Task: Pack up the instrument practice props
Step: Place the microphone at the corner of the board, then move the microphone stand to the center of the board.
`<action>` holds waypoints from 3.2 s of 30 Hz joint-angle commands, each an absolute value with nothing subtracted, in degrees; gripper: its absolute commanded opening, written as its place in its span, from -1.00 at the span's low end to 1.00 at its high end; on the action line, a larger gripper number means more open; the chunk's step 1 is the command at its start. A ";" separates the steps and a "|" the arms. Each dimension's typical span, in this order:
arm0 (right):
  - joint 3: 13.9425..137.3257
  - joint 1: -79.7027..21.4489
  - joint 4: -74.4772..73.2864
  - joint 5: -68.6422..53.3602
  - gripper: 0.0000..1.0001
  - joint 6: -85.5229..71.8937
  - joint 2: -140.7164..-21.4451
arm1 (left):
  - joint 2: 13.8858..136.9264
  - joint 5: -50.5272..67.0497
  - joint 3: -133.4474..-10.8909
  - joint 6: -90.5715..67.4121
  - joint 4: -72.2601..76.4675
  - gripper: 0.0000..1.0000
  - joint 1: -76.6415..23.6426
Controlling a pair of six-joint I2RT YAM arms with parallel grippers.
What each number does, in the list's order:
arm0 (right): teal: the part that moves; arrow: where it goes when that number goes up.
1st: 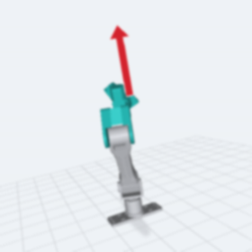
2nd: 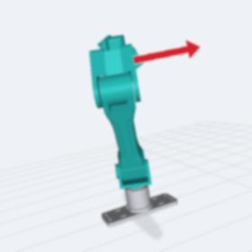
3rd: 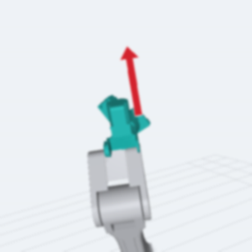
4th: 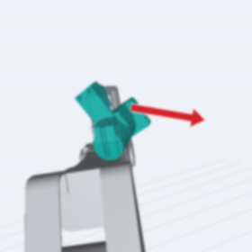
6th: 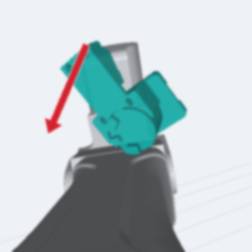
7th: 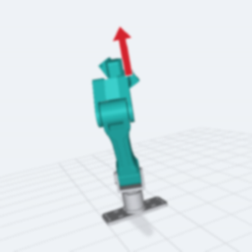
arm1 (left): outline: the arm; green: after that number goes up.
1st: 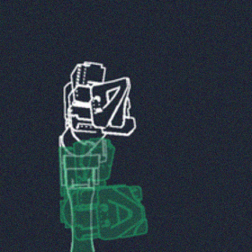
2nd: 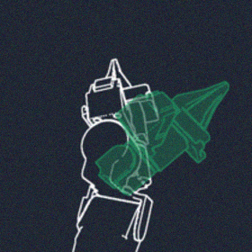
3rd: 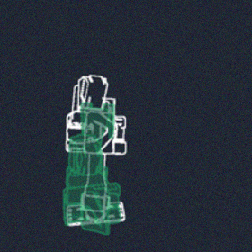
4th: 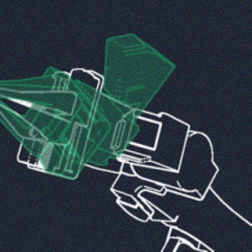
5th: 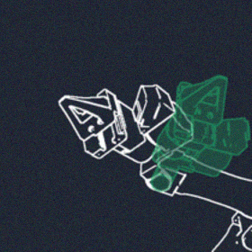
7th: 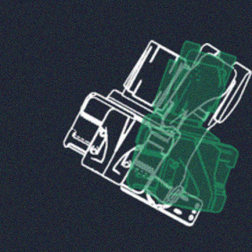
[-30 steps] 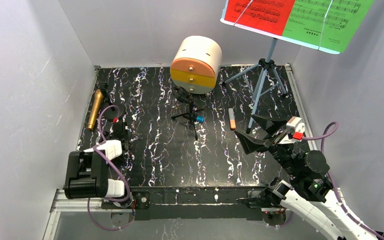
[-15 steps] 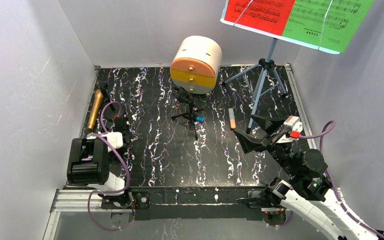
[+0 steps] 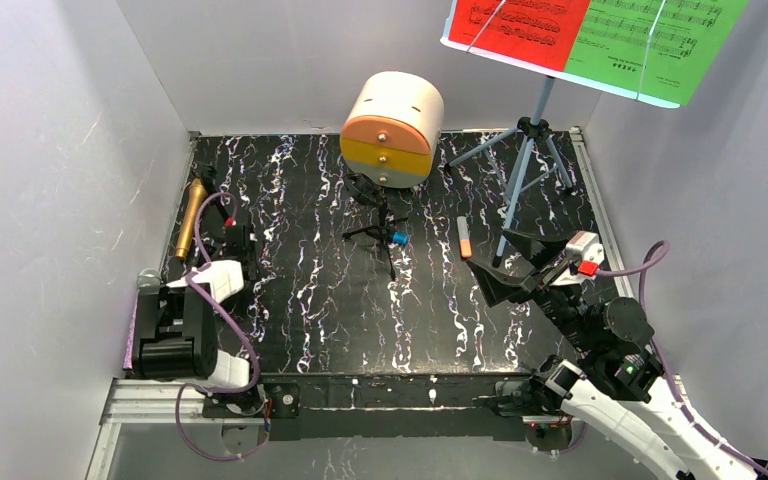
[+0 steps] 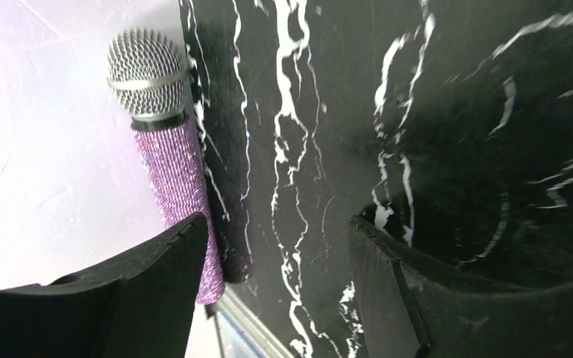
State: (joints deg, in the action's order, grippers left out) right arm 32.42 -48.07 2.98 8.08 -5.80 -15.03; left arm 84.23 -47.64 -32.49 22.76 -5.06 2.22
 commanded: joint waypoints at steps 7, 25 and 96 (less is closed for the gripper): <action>32.70 -48.58 5.01 8.62 0.97 -5.02 -16.02 | 68.05 -20.54 -47.32 8.15 -17.47 0.38 2.28; 35.25 -48.67 1.20 10.13 0.97 -0.09 -16.34 | 54.72 0.83 -28.91 -14.01 31.32 0.61 -27.74; 29.73 -48.52 4.01 11.47 0.97 3.58 -16.29 | 88.33 -49.10 -9.82 10.30 98.10 -1.00 -35.77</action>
State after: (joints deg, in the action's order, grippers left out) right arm 30.09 -48.40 1.41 11.05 3.22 -15.77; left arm 94.32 -34.28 -13.37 7.99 90.43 -37.56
